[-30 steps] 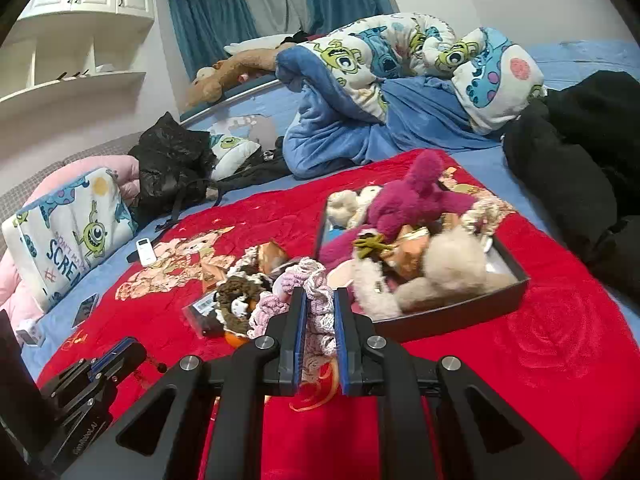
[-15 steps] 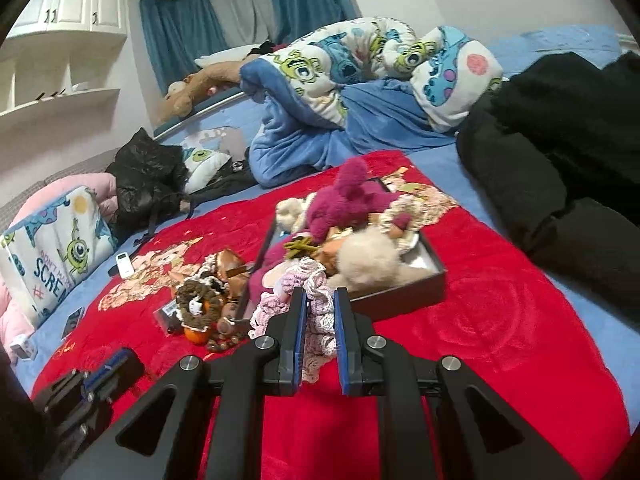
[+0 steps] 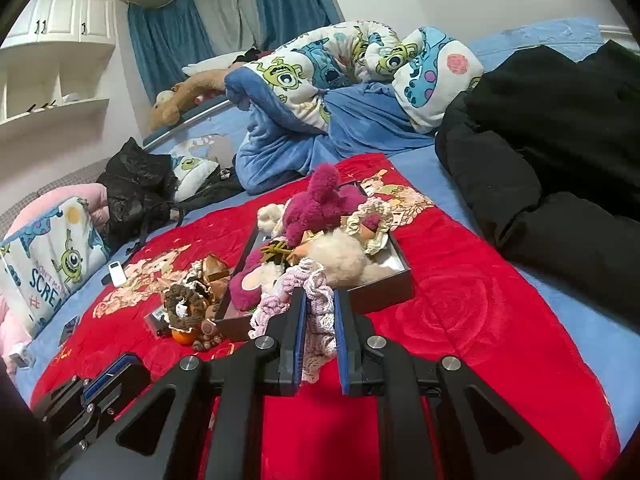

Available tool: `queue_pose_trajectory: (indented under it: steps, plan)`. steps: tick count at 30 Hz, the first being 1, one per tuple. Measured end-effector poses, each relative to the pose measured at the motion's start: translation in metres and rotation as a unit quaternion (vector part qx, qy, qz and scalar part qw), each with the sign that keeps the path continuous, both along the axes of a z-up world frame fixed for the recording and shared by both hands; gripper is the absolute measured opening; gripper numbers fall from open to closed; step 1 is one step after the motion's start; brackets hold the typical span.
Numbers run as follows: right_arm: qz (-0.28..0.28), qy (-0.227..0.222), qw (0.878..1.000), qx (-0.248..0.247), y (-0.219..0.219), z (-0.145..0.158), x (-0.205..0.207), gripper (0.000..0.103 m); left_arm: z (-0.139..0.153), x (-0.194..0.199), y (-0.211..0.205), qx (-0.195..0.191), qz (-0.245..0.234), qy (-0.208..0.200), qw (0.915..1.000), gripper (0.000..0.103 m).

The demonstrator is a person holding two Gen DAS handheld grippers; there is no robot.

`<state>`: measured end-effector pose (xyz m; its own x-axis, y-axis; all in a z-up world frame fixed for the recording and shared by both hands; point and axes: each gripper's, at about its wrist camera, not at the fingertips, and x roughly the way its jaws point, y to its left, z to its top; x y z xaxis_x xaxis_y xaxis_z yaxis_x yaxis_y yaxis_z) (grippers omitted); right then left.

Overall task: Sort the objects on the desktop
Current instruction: 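Carry the scrunchie and bead bracelet toward the plush toy tray, then lower the scrunchie and bead bracelet into the tray with both tools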

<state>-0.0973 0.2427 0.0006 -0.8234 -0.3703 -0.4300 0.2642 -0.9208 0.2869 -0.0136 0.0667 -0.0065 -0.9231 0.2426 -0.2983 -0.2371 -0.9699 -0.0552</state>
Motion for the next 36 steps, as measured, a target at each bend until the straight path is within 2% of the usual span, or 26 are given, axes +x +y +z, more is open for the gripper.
queue_pose_trajectory:
  steps: [5,12,18,26,28,32,36]
  plan:
    - [-0.004,0.0,1.0,-0.02,0.001,0.003,-0.004,0.014,0.016,-0.005,-0.007,0.025,-0.005,0.001,0.9997,0.008]
    - [0.007,0.01,1.0,-0.005,-0.018,0.005,-0.007,0.014,0.033,-0.017,-0.013,0.014,-0.008,-0.001,0.9999,0.008]
    - [0.019,0.019,0.999,-0.022,-0.035,0.011,-0.019,0.014,0.039,-0.033,-0.013,-0.004,-0.008,0.001,1.0,0.008]
    - [0.024,0.032,0.998,-0.046,-0.05,0.021,-0.043,0.014,0.047,-0.072,-0.021,0.017,-0.017,0.003,0.9997,0.008]
    - [0.021,0.038,0.998,-0.034,-0.052,0.022,-0.048,0.014,0.048,-0.086,-0.022,0.015,-0.015,0.005,0.9998,0.008]
    - [0.029,0.078,0.996,0.024,-0.058,0.02,-0.059,0.014,0.039,-0.115,-0.024,0.018,-0.017,0.003,0.9997,0.008]
    - [0.036,0.071,0.996,0.027,-0.055,0.008,-0.078,0.014,0.025,-0.143,-0.029,0.017,-0.005,0.002,0.9998,0.008]
